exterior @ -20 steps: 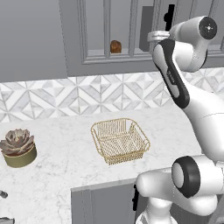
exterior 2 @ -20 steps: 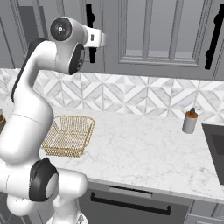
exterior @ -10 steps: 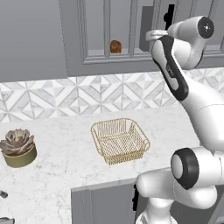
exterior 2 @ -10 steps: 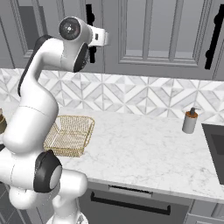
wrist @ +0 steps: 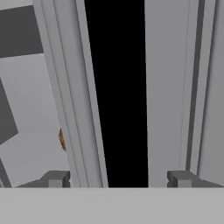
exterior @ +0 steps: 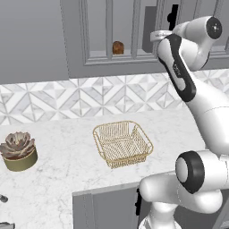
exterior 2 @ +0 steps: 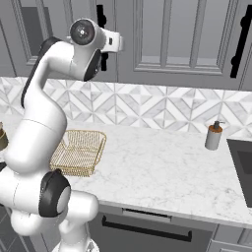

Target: Open the cabinet, pick up the bread from the cabinet and place it in the basket. Then move the basket to the dining counter.

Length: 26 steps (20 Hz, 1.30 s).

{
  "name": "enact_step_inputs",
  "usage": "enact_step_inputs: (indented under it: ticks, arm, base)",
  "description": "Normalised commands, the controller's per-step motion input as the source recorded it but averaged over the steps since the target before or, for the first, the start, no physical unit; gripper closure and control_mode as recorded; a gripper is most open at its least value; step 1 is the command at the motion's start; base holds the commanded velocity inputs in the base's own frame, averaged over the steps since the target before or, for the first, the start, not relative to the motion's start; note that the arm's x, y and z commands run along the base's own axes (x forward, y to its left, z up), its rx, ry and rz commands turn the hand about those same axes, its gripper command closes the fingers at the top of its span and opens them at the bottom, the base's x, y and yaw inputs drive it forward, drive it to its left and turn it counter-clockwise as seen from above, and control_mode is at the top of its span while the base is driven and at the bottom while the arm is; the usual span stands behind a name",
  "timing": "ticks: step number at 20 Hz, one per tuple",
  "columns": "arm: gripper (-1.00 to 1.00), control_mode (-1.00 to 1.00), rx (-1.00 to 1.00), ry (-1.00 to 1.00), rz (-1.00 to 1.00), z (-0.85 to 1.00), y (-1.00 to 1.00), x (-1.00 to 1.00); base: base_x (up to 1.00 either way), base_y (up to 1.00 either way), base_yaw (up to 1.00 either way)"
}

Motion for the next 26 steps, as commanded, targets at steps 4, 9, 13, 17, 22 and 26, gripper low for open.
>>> enact_step_inputs:
  ticks: [4,9,13,17,22,26]
  arm:
    - [1.0,-1.0,0.0,0.01,0.11,0.0,0.0,0.0]
    - [1.0,-1.0,0.0,0.0,0.04,0.0,0.08,-0.02]
    - [1.0,-1.0,0.0,0.09,0.0,0.04,0.14,-0.48]
    - [1.0,-1.0,0.0,0.11,-0.04,0.0,0.12,-1.0]
    - [1.0,-1.0,0.0,0.06,-0.04,0.01,0.07,-1.0]
    - [1.0,-1.0,0.0,0.0,-0.04,0.0,0.17,-1.0]
  base:
    - [0.0,0.0,0.0]
    - [0.0,0.0,0.0]
    - [0.0,0.0,0.0]
    - [0.0,0.0,0.0]
    - [0.0,0.0,0.0]
    - [0.0,0.0,0.0]
